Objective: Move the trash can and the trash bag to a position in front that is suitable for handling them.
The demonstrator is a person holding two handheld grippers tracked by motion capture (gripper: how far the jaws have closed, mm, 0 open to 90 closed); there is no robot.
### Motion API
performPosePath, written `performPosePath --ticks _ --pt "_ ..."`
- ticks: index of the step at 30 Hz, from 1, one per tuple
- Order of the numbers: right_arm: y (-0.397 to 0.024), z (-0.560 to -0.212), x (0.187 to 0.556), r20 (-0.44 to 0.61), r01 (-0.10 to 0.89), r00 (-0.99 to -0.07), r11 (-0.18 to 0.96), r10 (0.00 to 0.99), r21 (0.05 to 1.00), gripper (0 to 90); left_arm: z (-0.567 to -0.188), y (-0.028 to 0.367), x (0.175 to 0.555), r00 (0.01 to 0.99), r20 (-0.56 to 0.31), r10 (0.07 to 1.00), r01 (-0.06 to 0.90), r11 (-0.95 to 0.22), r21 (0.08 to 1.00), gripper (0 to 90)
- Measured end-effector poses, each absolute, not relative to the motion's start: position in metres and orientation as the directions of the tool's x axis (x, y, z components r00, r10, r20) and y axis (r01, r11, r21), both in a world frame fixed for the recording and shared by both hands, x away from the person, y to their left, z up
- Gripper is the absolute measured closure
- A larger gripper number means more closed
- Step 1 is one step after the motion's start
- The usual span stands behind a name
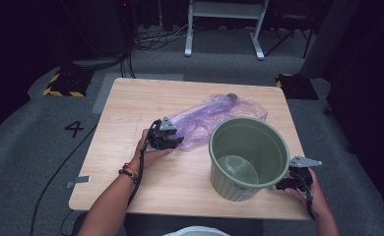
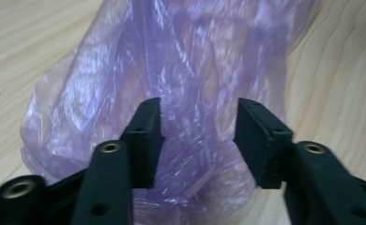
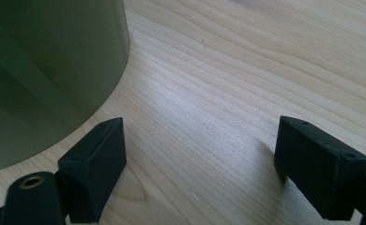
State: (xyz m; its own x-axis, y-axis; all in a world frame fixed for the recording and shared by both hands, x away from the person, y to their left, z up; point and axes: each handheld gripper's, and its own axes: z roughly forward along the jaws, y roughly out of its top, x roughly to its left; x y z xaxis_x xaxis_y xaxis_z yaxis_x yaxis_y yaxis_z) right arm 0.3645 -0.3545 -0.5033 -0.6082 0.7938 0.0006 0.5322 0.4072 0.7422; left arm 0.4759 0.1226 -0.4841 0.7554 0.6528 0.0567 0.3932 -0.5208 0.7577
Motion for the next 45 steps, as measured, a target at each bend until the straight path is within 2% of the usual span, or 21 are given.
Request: performPosePath --ticks 2,9,13,32,34,38,45 --pt "-0.355 -0.503 0.365 0.001 0.532 -0.608 0.407 0.794 0.742 16.9 -0.487 0.122 0.477 0.758 0.062 0.650 0.400 -0.536 0.743 61.7" --pt "-0.355 -0.503 0.365 0.000 0.532 -0.609 0.409 0.793 0.742 16.9 -0.495 0.126 0.480 0.766 0.054 0.640 0.419 -0.562 0.713 66.7" --pt "-0.355 -0.503 0.365 0.000 0.531 -0.609 0.409 0.793 0.742 16.9 -0.496 0.127 0.479 0.775 0.064 0.629 0.406 -0.573 0.712 73.4" --pt "-0.354 -0.503 0.364 -0.003 0.529 -0.610 0.410 0.792 0.743 17.2 -0.498 0.144 0.463 0.777 0.027 0.629 0.416 -0.546 0.727 74.7" --pt "-0.354 -0.503 0.364 -0.003 0.527 -0.611 0.410 0.792 0.744 19.2 -0.498 0.148 0.458 0.779 0.022 0.627 0.418 -0.545 0.727 74.8" --pt "-0.352 -0.502 0.358 -0.026 0.492 -0.631 0.426 0.775 0.759 20.8 -0.498 0.153 0.450 0.785 0.012 0.619 0.420 -0.547 0.724 75.1" --pt "-0.344 -0.489 0.346 0.008 0.457 -0.691 0.428 0.723 0.780 19.0 -0.498 0.167 0.431 0.784 0.007 0.620 0.424 -0.544 0.724 75.4"
